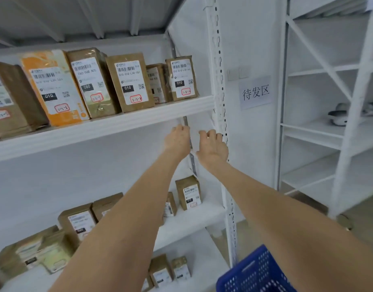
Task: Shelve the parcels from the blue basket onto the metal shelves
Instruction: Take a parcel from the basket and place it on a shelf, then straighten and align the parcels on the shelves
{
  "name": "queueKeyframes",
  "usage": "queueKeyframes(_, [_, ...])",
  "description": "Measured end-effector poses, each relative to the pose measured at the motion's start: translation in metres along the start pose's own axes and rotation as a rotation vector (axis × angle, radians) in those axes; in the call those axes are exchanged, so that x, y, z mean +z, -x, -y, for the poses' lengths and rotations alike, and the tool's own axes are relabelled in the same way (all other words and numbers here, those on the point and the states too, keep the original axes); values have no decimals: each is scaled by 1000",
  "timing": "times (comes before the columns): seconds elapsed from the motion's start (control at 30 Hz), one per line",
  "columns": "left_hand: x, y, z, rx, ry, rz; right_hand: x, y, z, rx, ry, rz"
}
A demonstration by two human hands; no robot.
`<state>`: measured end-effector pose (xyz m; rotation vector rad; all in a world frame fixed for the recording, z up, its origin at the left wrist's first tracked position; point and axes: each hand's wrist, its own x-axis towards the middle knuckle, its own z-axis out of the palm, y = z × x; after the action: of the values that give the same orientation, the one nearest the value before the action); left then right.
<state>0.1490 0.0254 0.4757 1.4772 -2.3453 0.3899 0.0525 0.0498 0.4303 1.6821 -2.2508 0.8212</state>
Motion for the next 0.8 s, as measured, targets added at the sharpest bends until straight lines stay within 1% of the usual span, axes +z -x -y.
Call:
queueKeyframes(0.13, [39, 32, -14, 63, 57, 96, 20, 47, -22, 93, 20, 50])
queueKeyframes(0.27, [82, 71, -43, 151, 104, 183, 39, 100, -58, 170, 68, 98])
queueKeyframes(0.4, [123, 111, -85, 274, 137, 264, 51, 153, -105, 260, 115, 179])
queueKeyframes(0.6, [174, 179, -155, 377, 206, 406, 62, 236, -173, 395, 130, 258])
queueKeyframes(0.8, [221, 248, -228, 459, 232, 530, 66, 320, -247, 479, 136, 364])
